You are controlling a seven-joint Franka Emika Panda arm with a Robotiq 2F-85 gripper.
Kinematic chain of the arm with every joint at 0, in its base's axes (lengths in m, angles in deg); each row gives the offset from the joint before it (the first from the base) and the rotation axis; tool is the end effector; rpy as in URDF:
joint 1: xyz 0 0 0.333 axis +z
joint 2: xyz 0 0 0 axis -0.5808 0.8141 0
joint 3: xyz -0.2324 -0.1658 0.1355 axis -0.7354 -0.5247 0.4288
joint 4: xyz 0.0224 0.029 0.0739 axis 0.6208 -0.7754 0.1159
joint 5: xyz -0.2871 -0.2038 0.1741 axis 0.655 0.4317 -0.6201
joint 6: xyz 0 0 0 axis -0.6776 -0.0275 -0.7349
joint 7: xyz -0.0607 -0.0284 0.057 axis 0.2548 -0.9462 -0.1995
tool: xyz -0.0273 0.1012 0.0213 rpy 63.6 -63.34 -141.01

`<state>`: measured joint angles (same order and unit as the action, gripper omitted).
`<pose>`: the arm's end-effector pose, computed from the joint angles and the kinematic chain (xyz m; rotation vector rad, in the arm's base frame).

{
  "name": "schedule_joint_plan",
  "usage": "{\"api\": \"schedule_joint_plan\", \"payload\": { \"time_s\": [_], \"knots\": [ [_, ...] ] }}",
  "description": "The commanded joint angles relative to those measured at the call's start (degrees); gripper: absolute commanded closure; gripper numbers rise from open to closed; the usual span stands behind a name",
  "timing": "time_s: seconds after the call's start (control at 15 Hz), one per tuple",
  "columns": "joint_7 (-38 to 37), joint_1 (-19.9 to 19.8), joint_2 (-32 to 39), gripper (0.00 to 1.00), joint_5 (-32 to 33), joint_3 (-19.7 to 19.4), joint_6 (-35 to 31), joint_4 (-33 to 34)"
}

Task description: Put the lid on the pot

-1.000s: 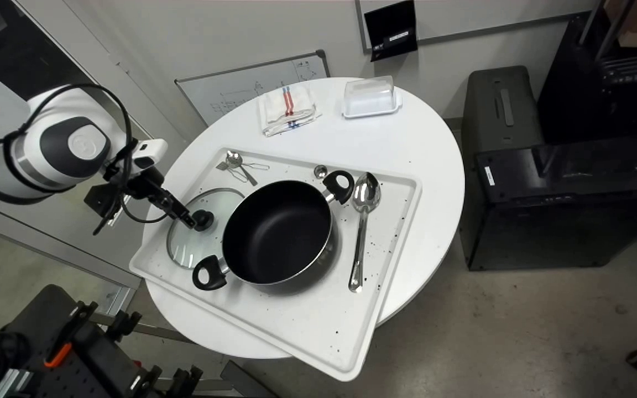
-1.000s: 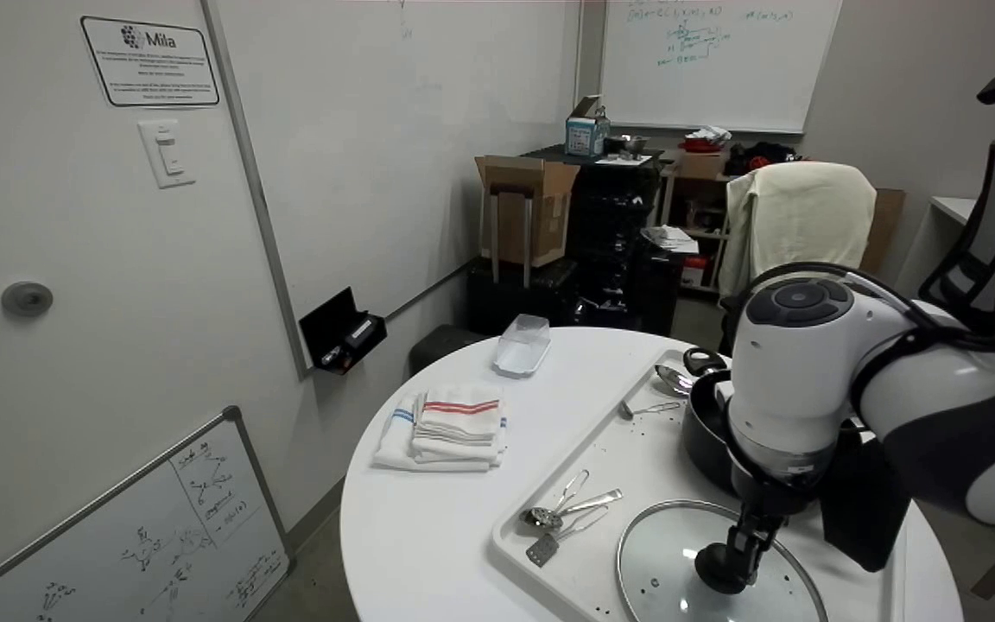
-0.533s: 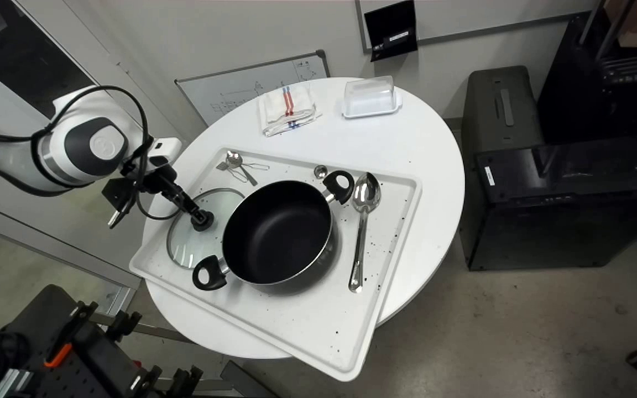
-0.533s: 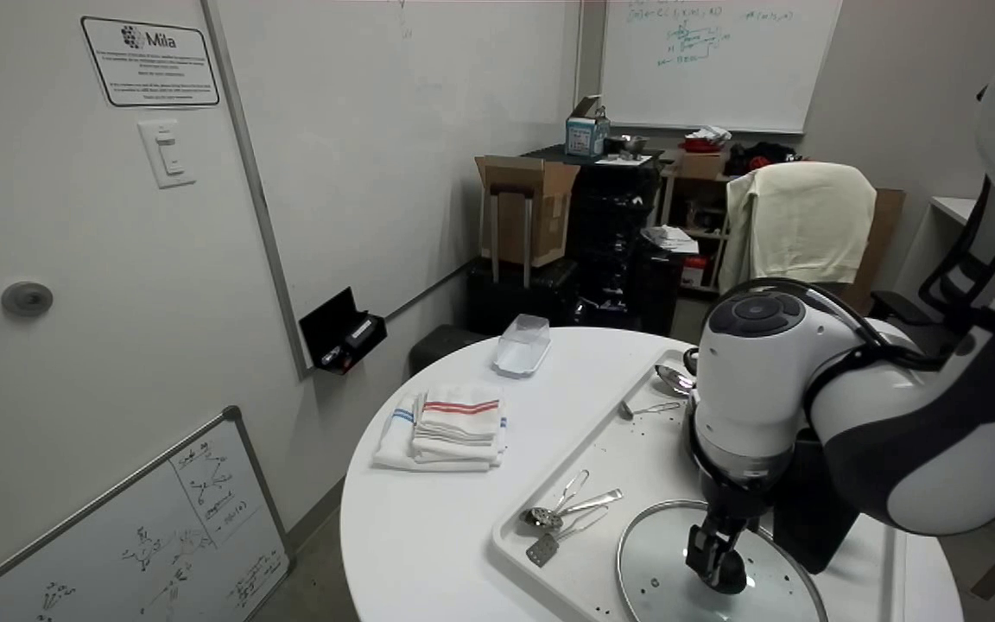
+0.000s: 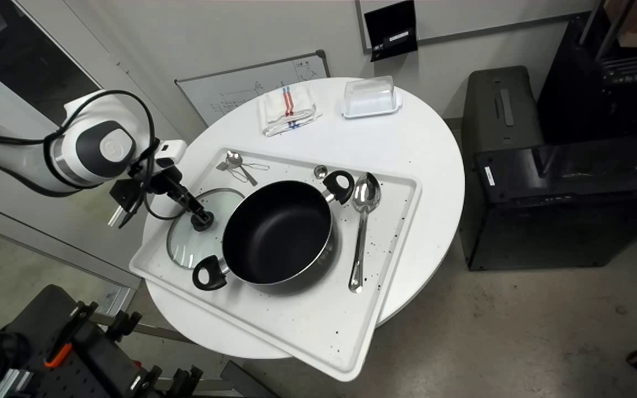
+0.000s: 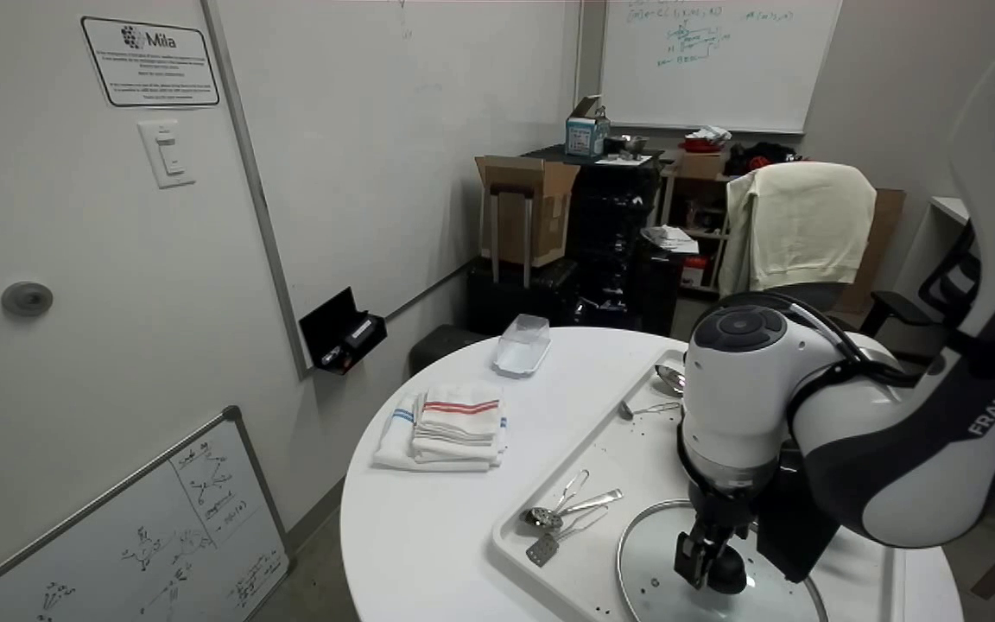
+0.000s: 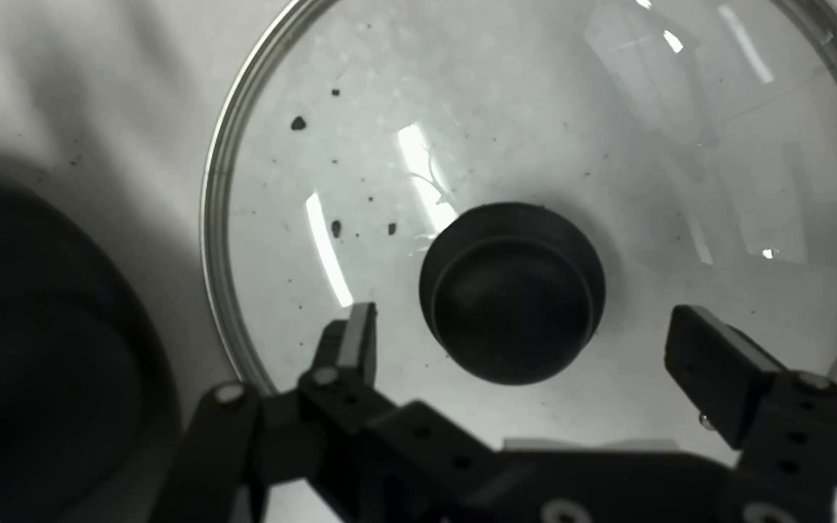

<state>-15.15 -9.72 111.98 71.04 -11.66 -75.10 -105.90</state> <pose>0.4935 0.1974 0.0152 2.9679 -0.1890 -0.0982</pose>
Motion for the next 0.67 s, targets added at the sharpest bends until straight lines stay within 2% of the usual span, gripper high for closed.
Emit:
{"api": "schedule_joint_plan", "payload": {
  "time_s": [0.0, 0.13, 0.53, 0.6],
  "knots": [
    [1.1, 1.21, 0.72, 0.26, -1.93, -0.83, 0.25, 0.88],
    [1.15, 1.23, 0.62, 0.31, -1.94, -0.77, 0.11, 0.57],
    [1.17, 1.33, -0.11, 0.75, -1.93, -0.8, -0.01, -0.08],
    [1.16, 1.3, -0.28, 0.75, -1.97, -0.78, -0.04, -0.2]
  ]
}}
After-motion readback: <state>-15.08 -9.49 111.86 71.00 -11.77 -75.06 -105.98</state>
